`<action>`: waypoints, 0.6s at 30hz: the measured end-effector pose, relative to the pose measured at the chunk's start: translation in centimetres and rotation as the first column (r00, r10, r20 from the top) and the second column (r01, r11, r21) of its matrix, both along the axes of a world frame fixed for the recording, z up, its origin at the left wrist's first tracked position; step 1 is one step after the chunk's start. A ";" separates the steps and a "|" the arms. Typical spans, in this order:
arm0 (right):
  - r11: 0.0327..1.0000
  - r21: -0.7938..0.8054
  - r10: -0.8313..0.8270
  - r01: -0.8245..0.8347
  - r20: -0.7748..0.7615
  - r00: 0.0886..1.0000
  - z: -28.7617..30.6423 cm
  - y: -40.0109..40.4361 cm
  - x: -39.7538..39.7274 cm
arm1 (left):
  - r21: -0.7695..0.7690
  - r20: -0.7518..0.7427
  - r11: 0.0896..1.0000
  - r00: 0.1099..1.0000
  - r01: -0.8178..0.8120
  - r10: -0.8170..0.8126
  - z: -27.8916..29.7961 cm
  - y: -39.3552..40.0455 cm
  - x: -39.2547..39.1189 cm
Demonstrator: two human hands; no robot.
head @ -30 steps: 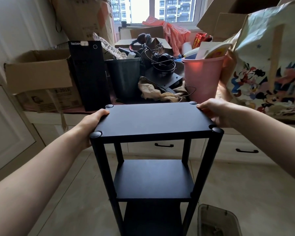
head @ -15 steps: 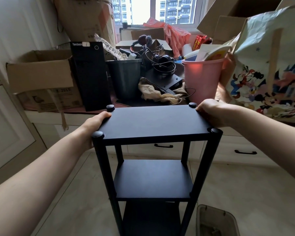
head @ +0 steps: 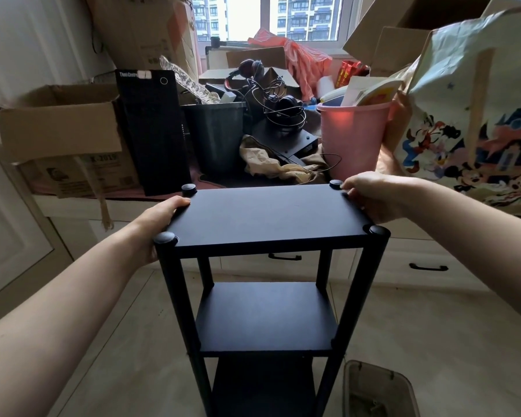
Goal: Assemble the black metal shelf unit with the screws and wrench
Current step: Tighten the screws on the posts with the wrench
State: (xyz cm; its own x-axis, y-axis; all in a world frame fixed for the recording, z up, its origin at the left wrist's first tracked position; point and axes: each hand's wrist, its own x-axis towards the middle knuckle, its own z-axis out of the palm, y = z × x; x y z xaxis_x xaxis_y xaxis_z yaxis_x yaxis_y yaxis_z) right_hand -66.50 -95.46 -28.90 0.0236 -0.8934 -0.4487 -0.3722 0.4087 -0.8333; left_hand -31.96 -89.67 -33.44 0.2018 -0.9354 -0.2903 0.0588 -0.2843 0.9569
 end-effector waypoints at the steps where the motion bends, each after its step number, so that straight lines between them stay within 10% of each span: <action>1: 1.000 0.007 0.008 -0.008 0.018 1.000 -0.3 -0.1 -0.1 | 0.000 -0.013 1.000 1.000 0.022 -0.022 -0.1 -0.1 0.0; 18: 0.992 -0.069 -0.099 0.108 0.121 0.988 -3.1 -0.8 0.2 | 0.036 0.000 0.998 0.999 0.049 -0.049 -1.3 -0.6 0.2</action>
